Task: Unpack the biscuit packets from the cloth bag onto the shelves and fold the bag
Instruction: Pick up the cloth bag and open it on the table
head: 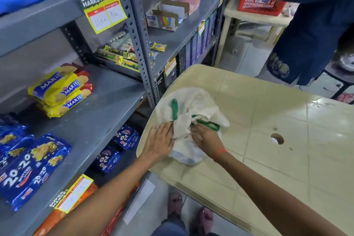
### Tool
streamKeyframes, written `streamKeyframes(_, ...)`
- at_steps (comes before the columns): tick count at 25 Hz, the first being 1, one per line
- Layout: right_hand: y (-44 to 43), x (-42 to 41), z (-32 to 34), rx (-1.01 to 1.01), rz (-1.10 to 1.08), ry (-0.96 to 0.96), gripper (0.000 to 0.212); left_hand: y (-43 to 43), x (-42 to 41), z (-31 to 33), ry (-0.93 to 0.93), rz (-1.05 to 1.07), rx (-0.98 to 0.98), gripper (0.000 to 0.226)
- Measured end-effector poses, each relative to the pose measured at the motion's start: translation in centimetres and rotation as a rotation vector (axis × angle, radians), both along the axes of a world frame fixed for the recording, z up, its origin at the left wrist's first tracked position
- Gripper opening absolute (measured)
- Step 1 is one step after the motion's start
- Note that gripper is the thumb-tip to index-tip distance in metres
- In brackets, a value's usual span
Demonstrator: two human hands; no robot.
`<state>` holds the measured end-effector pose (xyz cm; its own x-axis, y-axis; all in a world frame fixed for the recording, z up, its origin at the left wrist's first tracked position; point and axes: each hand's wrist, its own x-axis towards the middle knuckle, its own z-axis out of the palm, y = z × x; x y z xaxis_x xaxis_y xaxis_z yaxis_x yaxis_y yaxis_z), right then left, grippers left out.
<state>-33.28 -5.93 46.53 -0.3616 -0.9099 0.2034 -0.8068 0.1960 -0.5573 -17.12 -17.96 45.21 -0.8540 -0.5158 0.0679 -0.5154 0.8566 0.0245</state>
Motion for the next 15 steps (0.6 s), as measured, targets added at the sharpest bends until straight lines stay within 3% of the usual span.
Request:
streamKeyframes(4,0.0,-1.5,1.6,-0.268,-0.256,0.018,0.022,0.1,-0.5,2.6,0.265,0.054,-0.035,0.057)
streamKeyframes(7,-2.3,-3.4,3.3,-0.312,-0.288,0.217,0.019,0.7,-3.8,5.1,0.308,0.188,0.025,0.074)
streamKeyframes(9,-4.0,-5.0,4.1,-0.106,-0.167,0.235,0.028,0.8,-5.7,5.6,0.207,0.209,0.182,0.083)
streamKeyframes(12,-4.2,-6.0,4.4,0.476,0.124,0.033,0.041,1.1,-6.7,4.3,0.043,0.166,0.257,0.069)
streamKeyframes(13,-3.6,-6.1,4.0,0.563,0.183,-0.014,0.044,1.3,-6.6,3.7,0.024,0.156,0.26,0.06)
streamKeyframes(15,-2.2,-6.0,3.1,0.549,0.228,-0.044,0.046,1.8,-6.3,2.7,0.041,0.163,0.288,0.046)
